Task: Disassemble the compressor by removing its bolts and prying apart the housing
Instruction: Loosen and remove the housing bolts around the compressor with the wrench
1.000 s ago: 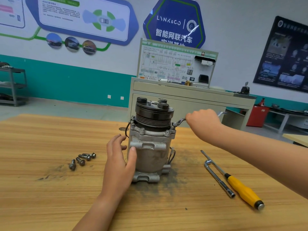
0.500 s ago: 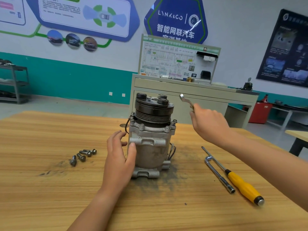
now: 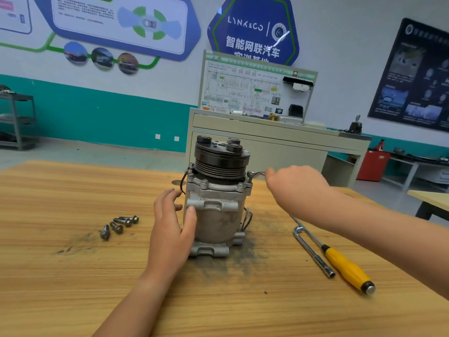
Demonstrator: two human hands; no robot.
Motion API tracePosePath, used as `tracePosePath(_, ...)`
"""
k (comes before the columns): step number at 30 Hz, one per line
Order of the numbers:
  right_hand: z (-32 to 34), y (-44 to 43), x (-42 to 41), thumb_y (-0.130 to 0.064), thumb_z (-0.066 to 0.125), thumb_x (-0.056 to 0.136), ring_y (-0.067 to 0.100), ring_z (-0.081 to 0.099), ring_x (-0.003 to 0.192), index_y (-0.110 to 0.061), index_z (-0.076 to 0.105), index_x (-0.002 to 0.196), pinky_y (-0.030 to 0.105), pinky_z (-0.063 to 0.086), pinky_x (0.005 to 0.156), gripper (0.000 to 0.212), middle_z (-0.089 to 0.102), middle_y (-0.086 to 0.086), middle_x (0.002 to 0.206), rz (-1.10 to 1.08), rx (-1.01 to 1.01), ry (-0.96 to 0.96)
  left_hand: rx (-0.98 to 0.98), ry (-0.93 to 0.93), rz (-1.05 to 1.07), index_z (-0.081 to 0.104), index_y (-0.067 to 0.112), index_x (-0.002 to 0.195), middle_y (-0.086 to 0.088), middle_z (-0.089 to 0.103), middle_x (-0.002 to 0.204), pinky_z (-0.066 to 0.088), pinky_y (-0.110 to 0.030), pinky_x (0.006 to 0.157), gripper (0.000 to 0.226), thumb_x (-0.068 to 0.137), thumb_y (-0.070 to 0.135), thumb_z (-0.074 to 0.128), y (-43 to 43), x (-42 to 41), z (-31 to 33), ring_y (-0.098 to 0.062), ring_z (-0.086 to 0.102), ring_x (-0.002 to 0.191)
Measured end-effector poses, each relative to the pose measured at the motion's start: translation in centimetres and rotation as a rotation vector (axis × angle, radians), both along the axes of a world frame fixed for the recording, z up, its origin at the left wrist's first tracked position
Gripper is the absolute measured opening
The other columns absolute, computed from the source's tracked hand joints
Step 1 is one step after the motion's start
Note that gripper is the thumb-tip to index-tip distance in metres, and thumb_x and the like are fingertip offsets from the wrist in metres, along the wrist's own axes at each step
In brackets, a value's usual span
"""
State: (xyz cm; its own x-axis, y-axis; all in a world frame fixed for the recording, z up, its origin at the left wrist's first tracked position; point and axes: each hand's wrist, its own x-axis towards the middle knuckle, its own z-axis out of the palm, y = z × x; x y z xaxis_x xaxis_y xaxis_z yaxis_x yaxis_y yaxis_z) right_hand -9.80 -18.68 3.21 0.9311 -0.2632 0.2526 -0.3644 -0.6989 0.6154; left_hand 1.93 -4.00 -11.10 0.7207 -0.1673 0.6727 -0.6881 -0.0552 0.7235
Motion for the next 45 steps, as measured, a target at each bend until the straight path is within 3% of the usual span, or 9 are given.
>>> tracePosePath(8,1.5,-0.1,0.3,-0.001,0.038,0.090,0.014,0.035,0.048,-0.007,0.053,0.106,0.025,0.027,0.040,0.022,0.037,0.000,0.060,0.033,-0.089,0.143,0.005,0.013,0.010,0.040,0.020,0.132,0.013,0.033,0.128,0.035,-0.003,0.071,0.041,0.092,0.025,0.048,0.0,-0.1,-0.1,-0.003,0.046,0.106)
tracePosePath(15,1.6,-3.6,1.3,0.001,0.038,0.091,0.013,0.032,0.051,-0.008,0.042,0.124,0.024,0.023,0.043,0.035,0.035,-0.001,0.063,0.065,-0.024,0.075,-0.001,0.011,0.009,0.040,0.019,0.133,0.013,0.033,0.128,0.035,-0.004,0.072,0.044,0.091,0.027,0.047,-0.2,0.2,-0.1,-0.003,0.045,0.107)
tracePosePath(18,0.8,-4.5,3.3,0.001,0.042,0.090,0.022,0.054,0.073,-0.009,0.044,0.120,0.032,0.043,0.079,0.032,0.058,0.003,0.080,0.092,-0.041,0.008,0.021,0.001,0.012,0.040,0.019,0.134,0.012,0.033,0.129,0.035,-0.006,0.074,0.045,0.090,0.028,0.047,-0.1,0.2,-0.2,-0.002,0.045,0.107)
tracePosePath(20,-0.1,-5.4,4.8,0.001,0.043,0.090,0.027,0.057,0.099,-0.009,0.045,0.120,0.040,0.024,0.109,0.032,0.065,0.008,0.100,0.154,-0.061,-0.053,0.096,-0.043,0.024,0.039,0.016,0.135,0.007,0.034,0.135,0.034,-0.014,0.084,0.046,0.091,0.026,0.048,0.0,0.1,-0.4,-0.005,0.043,0.112)
tracePosePath(22,-0.6,-6.0,6.1,0.003,0.044,0.089,0.026,0.054,0.108,-0.008,0.048,0.119,0.039,0.016,0.112,0.032,0.064,0.010,0.109,0.214,-0.049,-0.117,0.162,-0.080,0.035,0.038,0.013,0.136,0.001,0.034,0.139,0.033,-0.023,0.092,0.047,0.091,0.023,0.050,-0.2,0.0,-0.5,-0.010,0.042,0.119)
tracePosePath(25,-0.9,-6.1,6.4,0.004,0.041,0.090,0.028,0.056,0.101,-0.007,0.050,0.117,0.036,0.027,0.106,0.030,0.064,0.011,0.106,0.243,0.065,-0.202,0.184,-0.084,0.048,0.037,0.012,0.136,-0.001,0.035,0.141,0.033,-0.026,0.093,0.048,0.092,0.021,0.051,-0.3,-0.1,-0.4,-0.012,0.040,0.122)
tracePosePath(27,-1.0,-5.9,5.5,-0.001,0.038,0.094,0.029,0.056,0.087,-0.007,0.050,0.116,0.038,0.040,0.083,0.026,0.064,0.012,0.096,0.265,0.216,-0.376,0.183,-0.096,0.055,0.038,0.012,0.136,-0.001,0.034,0.141,0.032,-0.024,0.093,0.048,0.092,0.022,0.051,-0.3,0.0,-0.3,-0.008,0.037,0.122)
tracePosePath(31,-1.1,-4.2,2.6,-0.016,0.034,0.099,0.023,0.048,0.061,-0.005,0.043,0.122,0.032,0.033,0.054,0.027,0.051,0.004,0.069,0.345,0.526,-0.695,0.163,-0.115,0.062,0.041,0.010,0.134,-0.002,0.036,0.140,0.029,-0.023,0.095,0.045,0.091,0.020,0.052,-0.2,-0.1,-0.1,-0.006,0.033,0.123)
tracePosePath(45,-0.8,0.0,0.0,0.006,0.040,0.088,0.014,0.029,0.049,-0.005,0.048,0.110,0.028,0.029,0.045,0.026,0.032,0.001,0.060,0.006,0.220,-0.130,0.099,-0.082,0.045,0.042,0.013,0.132,0.008,0.035,0.133,0.030,-0.025,0.092,0.044,0.093,0.032,0.046,0.0,-0.2,-0.1,-0.002,0.039,0.110)
